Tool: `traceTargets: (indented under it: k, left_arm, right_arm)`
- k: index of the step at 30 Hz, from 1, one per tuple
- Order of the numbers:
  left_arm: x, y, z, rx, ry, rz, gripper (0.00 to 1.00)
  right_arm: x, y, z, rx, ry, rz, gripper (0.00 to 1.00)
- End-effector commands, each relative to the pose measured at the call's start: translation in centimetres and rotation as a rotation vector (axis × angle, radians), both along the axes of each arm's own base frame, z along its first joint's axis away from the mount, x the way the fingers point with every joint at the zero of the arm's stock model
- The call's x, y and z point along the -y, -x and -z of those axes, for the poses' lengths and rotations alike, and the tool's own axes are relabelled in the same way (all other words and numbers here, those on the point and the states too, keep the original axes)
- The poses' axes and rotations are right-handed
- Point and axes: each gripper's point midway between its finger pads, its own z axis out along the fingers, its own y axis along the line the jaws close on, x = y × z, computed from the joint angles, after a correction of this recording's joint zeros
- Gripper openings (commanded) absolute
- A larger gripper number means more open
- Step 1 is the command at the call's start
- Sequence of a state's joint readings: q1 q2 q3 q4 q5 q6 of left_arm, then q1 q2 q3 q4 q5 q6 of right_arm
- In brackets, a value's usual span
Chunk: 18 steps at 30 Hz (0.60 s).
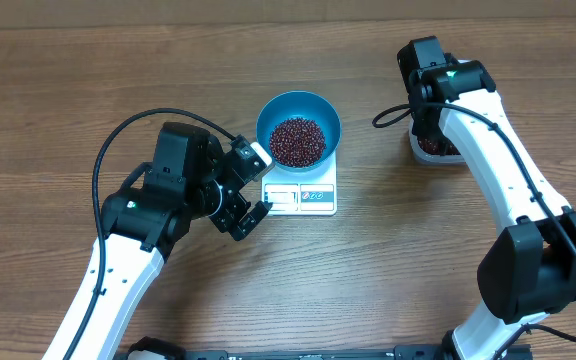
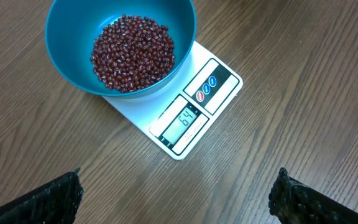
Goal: Scoop item into bowl and weigh 150g on scale
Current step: 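Move the empty scoop back over the bean tub with the right gripper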
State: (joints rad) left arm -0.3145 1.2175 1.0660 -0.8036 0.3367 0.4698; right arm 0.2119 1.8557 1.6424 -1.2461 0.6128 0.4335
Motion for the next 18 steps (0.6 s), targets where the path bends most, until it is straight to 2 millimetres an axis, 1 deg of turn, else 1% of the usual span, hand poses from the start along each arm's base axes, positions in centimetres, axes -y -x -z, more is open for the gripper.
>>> traceTargets:
  k: [1,4,10,18]
  left_arm:
    - [0.1,0.3,0.3,-0.015,0.004,-0.012,1.0]
    - [0.1,0.3,0.3,-0.015,0.004,-0.012,1.0]
    - [0.1,0.3,0.3,-0.015,0.004,-0.012,1.0]
    - [0.1,0.3,0.3,-0.015,0.004,-0.012,1.0]
  right_arm:
    - [0.5,0.2,0.2,-0.013,0.043,0.007,0.04]
    - [0.6,0.5,0.7,-0.027,0.046,0.007,0.04]
    - [0.8,1.3,2.3,-0.061,0.053,0.007,0.04]
    - [0.6,0.8,2.7,-0.05,0.05,-0.012,0.04]
